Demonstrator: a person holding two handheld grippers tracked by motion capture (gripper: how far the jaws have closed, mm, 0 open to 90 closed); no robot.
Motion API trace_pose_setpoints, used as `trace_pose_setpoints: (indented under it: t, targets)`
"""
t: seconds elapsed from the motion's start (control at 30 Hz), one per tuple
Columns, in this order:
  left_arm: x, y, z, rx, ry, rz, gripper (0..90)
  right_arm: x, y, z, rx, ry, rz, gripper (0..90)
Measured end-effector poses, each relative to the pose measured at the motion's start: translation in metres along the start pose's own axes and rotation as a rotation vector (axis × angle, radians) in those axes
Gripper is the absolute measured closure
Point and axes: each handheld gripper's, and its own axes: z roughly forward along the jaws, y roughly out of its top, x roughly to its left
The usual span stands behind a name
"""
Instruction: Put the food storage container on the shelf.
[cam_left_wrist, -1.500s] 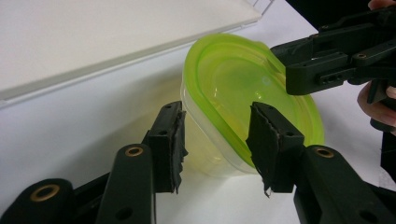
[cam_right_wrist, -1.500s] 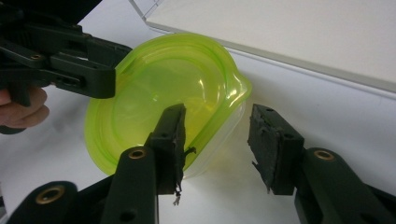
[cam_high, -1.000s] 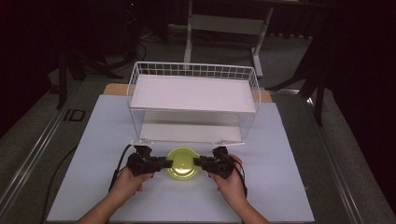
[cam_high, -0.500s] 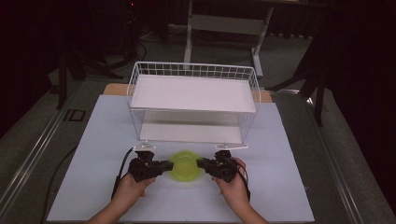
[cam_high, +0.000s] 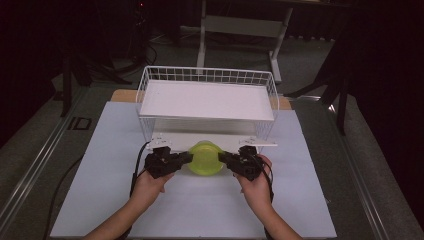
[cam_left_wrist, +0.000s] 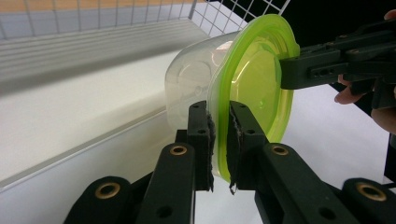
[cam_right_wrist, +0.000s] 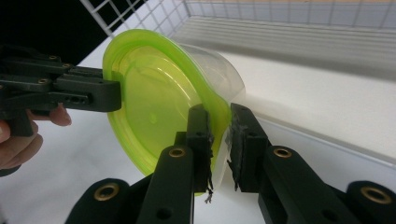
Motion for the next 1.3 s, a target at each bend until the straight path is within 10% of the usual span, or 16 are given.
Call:
trace_pose_setpoints:
  t: [1.07, 1.3]
  targets:
    - [0.045, 0.006, 0.052, 0.011, 0.027, -0.024, 80.8, -0.040, 0.006, 0.052, 0.028, -0.073, 0.059, 78.4]
    - [0.045, 0.007, 0.056, -0.041, 0.079, 0.042, 76.2, -0.041, 0.009, 0.055, 0.006, -0.093, 0.025, 74.7]
